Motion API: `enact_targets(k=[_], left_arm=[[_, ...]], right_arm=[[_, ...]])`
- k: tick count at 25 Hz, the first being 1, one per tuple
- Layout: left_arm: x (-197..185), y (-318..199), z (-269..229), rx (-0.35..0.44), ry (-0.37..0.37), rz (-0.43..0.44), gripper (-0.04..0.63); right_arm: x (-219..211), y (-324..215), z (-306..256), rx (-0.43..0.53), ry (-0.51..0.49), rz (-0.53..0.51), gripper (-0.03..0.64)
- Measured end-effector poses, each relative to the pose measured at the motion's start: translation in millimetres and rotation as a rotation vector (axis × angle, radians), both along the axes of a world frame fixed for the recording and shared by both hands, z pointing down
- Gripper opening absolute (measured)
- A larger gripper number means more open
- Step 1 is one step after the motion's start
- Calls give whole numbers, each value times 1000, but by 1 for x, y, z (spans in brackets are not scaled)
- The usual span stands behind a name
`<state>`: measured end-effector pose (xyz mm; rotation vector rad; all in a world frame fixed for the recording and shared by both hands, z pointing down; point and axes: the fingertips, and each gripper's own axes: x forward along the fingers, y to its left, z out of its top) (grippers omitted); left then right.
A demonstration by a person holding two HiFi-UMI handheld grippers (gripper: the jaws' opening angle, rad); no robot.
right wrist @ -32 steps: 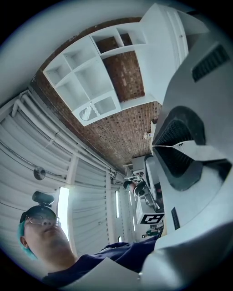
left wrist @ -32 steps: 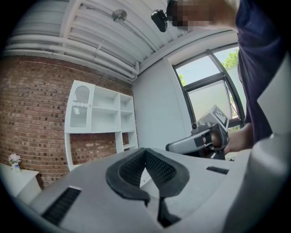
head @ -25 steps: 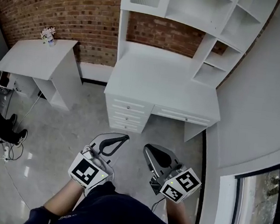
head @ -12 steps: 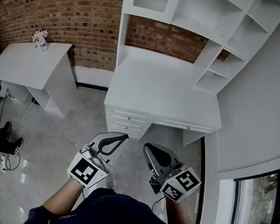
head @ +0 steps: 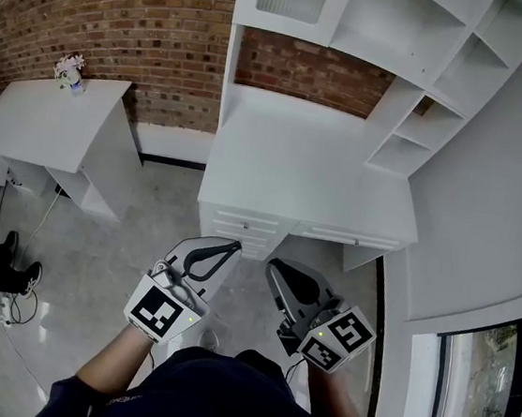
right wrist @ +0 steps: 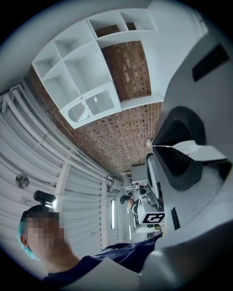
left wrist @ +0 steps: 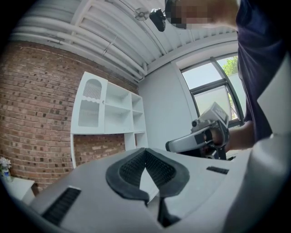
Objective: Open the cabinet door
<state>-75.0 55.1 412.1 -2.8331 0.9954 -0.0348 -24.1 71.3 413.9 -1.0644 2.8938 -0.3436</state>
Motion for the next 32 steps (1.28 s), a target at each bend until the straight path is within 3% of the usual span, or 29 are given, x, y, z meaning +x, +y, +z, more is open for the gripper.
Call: enact_targets(k=[18, 32], left_arm=[[3, -76, 5, 10, -27, -35, 7], [70, -201, 7, -17, -56, -104, 6]], right_arm=[[7, -83, 3, -1, -33, -30, 26], [73, -213, -3, 7, -64, -114, 26]])
